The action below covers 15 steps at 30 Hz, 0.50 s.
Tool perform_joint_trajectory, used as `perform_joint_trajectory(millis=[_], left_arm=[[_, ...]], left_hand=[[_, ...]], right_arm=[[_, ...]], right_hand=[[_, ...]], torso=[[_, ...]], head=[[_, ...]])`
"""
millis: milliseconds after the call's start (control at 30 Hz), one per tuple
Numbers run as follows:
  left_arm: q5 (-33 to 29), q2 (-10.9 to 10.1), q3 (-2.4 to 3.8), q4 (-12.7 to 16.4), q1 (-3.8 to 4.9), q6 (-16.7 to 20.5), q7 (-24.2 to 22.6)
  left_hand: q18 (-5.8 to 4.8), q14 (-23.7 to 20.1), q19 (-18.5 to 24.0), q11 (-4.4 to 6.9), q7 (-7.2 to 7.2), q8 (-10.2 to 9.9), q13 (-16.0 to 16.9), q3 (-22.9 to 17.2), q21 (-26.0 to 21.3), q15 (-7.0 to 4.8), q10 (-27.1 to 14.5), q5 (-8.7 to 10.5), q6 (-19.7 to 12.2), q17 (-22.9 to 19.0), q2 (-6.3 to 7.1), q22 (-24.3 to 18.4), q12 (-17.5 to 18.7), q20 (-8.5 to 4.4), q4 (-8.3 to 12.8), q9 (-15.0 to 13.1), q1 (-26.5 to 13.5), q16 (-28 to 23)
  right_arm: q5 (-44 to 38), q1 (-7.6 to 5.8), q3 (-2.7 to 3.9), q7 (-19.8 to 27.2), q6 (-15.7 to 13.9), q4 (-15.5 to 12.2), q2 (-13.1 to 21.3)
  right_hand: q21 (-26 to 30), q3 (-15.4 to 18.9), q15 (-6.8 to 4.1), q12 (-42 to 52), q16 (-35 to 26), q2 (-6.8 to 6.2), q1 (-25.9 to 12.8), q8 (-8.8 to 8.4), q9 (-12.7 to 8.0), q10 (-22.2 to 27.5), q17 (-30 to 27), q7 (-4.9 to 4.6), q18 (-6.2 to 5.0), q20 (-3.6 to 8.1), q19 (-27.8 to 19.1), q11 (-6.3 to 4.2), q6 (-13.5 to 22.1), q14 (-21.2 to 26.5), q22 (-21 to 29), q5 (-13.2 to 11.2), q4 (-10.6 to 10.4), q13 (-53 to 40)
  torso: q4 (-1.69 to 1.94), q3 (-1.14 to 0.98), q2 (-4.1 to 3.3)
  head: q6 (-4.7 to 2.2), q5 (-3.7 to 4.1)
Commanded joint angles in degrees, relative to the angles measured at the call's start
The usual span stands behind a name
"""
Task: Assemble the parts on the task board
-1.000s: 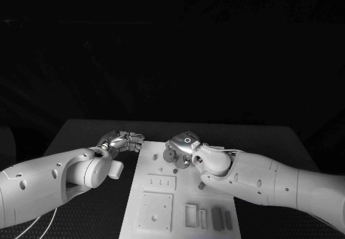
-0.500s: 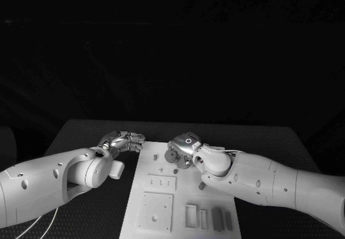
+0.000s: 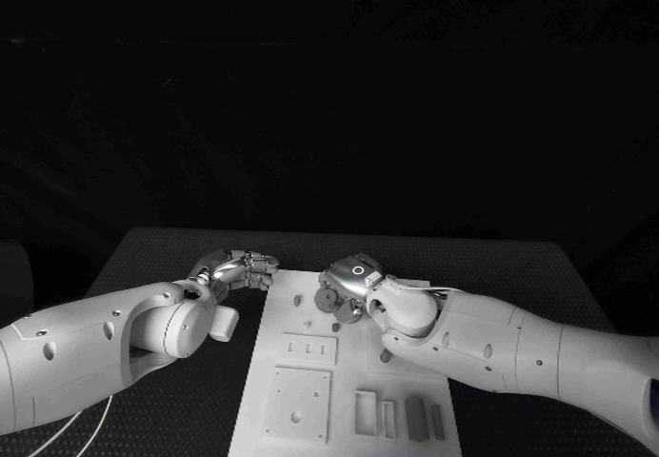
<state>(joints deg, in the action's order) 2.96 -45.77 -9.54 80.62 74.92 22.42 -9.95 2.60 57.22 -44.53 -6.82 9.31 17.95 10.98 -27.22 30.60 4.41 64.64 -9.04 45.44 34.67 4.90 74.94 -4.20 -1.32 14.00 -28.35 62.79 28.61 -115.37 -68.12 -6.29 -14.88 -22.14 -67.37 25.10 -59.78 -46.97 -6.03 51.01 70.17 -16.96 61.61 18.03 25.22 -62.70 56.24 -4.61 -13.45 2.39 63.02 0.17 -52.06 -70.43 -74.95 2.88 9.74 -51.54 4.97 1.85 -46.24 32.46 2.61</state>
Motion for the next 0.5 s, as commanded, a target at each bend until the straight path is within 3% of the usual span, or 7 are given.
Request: perform_joint_trajectory(millis=[33,500], left_arm=[[-0.18,0.14,0.06,0.01,0.07,-0.68,-0.33],[-0.18,0.13,0.06,0.00,0.07,-0.73,-0.29]], left_hand=[[0.91,0.27,0.36,-0.04,0.06,-0.17,0.08,-0.27,0.35,-0.06,-0.38,0.33,-0.49,0.10,0.11,0.97,0.26,-0.06,0.14,-0.06,-0.65,-0.22],[0.91,0.28,0.37,-0.05,0.07,-0.18,0.09,-0.27,0.36,-0.06,-0.41,0.34,-0.50,0.15,0.12,0.97,0.27,-0.06,0.16,-0.07,-0.68,-0.25]], right_arm=[[0.36,0.12,-0.09,0.20,1.29,0.03,-0.21],[4.87,0.11,-0.08,0.67,5.13,0.49,-0.06]], right_hand=[[0.25,0.26,0.30,0.31,-0.34,-0.22,-0.49,-0.87,-0.36,0.21,-0.04,-2.17,-1.55,-0.01,-0.30,0.21,-0.36,0.06,-0.20,-0.09,0.79,0.20],[0.67,0.85,0.23,0.26,-0.80,-0.19,-0.83,-1.45,-0.34,1.37,-0.08,-2.04,-1.55,-0.35,-0.87,0.14,1.58,0.67,-0.02,-0.09,1.49,0.93]], torso=[[0.04,0.05,0.00],[-0.04,0.04,0.00]], head=[[0.05,0.00],[0.16,0.01]])
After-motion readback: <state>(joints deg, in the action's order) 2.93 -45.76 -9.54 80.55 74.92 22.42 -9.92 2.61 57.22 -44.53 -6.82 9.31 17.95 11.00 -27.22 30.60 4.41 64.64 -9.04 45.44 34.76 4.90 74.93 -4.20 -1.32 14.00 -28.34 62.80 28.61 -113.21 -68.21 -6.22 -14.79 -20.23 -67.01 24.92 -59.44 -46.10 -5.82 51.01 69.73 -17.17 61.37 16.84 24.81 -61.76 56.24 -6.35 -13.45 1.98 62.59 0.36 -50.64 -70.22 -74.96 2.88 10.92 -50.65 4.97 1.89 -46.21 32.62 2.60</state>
